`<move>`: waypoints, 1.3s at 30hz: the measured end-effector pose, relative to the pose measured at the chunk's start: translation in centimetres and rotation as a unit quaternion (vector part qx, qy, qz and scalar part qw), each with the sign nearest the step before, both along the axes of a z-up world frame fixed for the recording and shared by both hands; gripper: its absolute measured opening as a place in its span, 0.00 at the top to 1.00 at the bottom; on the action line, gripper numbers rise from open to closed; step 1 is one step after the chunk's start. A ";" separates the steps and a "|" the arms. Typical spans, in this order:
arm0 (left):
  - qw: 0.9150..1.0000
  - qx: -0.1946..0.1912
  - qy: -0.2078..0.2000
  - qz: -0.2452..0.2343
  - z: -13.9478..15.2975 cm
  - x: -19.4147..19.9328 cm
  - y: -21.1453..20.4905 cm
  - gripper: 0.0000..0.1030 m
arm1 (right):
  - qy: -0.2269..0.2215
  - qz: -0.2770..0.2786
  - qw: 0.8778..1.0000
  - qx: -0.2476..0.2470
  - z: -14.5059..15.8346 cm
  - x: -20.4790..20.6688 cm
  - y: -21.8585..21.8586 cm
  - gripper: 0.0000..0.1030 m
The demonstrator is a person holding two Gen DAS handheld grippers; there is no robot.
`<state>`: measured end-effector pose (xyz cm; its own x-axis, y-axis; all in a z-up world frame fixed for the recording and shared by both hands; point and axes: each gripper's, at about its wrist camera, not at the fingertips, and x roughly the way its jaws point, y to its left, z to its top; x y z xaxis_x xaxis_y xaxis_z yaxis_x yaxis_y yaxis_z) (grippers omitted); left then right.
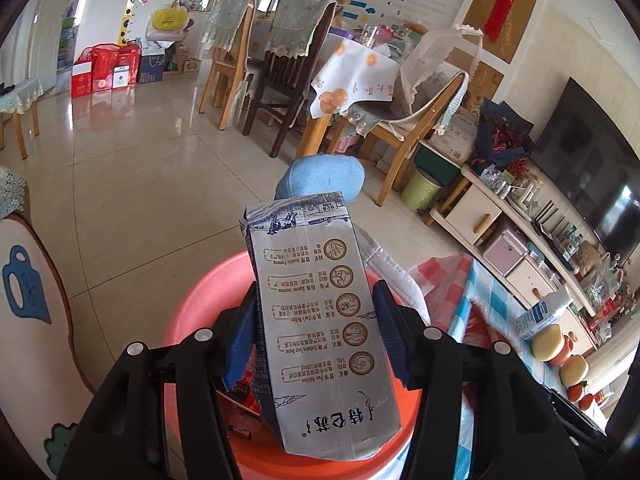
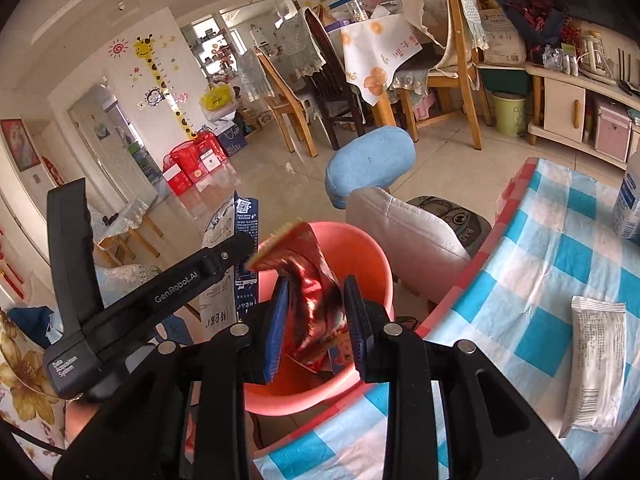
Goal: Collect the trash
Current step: 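Carry the white carton and red wrapper over the pink bucket, then open both tools to drop the carton and wrapper into the bucket, then move both tools back over the table toward the remaining trash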
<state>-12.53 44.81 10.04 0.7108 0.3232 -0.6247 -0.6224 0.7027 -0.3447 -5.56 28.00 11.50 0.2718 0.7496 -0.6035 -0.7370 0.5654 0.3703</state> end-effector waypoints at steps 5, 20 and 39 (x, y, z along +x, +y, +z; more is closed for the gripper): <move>1.000 -0.007 0.012 0.025 -1.0 -0.2 0.9 0.21 | 0.002 -0.024 1.000 -0.007 -1.4 0.1 0.2 0.31; 0.994 0.075 -0.072 0.015 0.8 -0.2 -2.6 0.11 | -0.122 -0.108 0.984 -0.068 -2.6 -3.1 -7.5 0.07; 0.987 0.099 -0.030 -0.124 1.0 2.8 -9.1 0.10 | -0.201 -0.134 0.965 -0.103 -3.5 -8.3 -13.2 0.04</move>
<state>-9.71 35.70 11.01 0.8174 0.2454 -0.5212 -0.4051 0.8881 -0.2171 -13.89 14.85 8.03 0.6821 0.4960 -0.5373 -0.6155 0.7862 -0.0557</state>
